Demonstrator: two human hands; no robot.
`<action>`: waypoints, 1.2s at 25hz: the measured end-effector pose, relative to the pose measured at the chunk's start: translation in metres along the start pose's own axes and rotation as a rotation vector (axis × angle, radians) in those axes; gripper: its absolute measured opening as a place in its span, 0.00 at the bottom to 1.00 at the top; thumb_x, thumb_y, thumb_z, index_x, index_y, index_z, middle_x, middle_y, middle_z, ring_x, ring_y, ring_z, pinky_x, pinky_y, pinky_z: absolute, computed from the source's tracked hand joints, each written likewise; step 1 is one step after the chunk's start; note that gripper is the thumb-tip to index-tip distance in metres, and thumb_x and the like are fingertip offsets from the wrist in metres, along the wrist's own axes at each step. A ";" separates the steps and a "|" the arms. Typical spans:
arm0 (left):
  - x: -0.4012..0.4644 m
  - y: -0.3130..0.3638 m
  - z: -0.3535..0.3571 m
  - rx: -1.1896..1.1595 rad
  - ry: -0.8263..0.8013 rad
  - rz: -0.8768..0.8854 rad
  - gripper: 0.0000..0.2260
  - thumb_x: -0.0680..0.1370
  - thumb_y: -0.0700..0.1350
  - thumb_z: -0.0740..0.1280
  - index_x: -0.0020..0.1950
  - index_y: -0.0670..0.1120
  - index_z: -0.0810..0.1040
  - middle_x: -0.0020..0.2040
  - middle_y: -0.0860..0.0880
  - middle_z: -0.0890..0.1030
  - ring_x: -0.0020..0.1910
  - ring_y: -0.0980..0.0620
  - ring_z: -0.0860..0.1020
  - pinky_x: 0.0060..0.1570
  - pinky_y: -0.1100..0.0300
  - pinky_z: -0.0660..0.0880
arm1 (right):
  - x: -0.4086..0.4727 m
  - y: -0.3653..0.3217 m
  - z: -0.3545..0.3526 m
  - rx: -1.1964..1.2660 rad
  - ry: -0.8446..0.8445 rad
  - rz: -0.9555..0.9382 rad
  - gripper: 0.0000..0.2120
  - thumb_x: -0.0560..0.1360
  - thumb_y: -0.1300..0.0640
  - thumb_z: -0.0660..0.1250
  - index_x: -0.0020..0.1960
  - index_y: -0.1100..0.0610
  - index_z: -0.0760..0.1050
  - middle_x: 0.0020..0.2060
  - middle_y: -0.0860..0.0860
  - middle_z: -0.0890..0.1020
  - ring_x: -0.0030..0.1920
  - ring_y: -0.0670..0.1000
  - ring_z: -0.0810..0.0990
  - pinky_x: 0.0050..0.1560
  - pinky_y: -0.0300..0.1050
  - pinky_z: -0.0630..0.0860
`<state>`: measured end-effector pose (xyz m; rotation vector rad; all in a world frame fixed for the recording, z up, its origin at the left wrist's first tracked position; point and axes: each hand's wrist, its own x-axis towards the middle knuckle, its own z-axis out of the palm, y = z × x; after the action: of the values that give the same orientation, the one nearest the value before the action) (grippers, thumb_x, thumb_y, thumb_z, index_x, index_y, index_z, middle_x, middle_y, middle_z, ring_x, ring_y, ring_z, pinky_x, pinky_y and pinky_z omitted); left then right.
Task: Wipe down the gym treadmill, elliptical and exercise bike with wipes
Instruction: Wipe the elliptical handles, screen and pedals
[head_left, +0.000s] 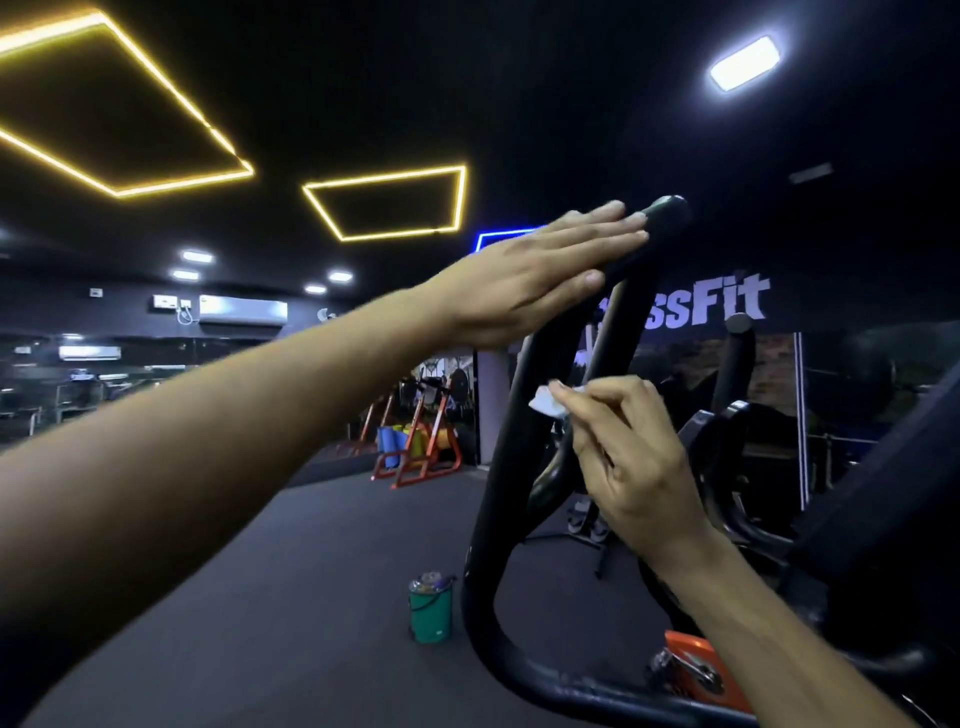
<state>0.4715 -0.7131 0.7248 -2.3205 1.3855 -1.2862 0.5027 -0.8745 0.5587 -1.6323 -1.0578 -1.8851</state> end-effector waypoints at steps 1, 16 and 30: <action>0.011 -0.003 0.002 -0.037 -0.041 0.010 0.21 0.87 0.44 0.55 0.81 0.42 0.62 0.82 0.45 0.59 0.82 0.49 0.51 0.77 0.67 0.45 | 0.006 0.001 0.006 0.001 0.006 0.011 0.16 0.76 0.73 0.68 0.63 0.66 0.80 0.48 0.59 0.78 0.46 0.56 0.77 0.55 0.39 0.72; 0.012 -0.016 0.038 -0.215 0.130 0.042 0.20 0.87 0.40 0.55 0.79 0.37 0.64 0.80 0.40 0.62 0.82 0.43 0.54 0.80 0.52 0.53 | -0.007 -0.018 0.029 -0.135 -0.102 -0.063 0.14 0.79 0.69 0.66 0.62 0.64 0.80 0.46 0.58 0.78 0.43 0.56 0.76 0.43 0.52 0.79; -0.022 0.006 0.043 0.292 0.159 0.222 0.22 0.87 0.46 0.55 0.79 0.39 0.64 0.80 0.40 0.62 0.81 0.40 0.57 0.80 0.43 0.50 | -0.095 -0.044 0.026 0.056 -0.213 0.134 0.17 0.76 0.72 0.66 0.61 0.61 0.81 0.51 0.55 0.78 0.49 0.55 0.81 0.49 0.48 0.80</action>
<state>0.4949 -0.7111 0.6819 -1.8553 1.3490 -1.5118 0.5066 -0.8421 0.4554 -1.8535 -1.0453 -1.6108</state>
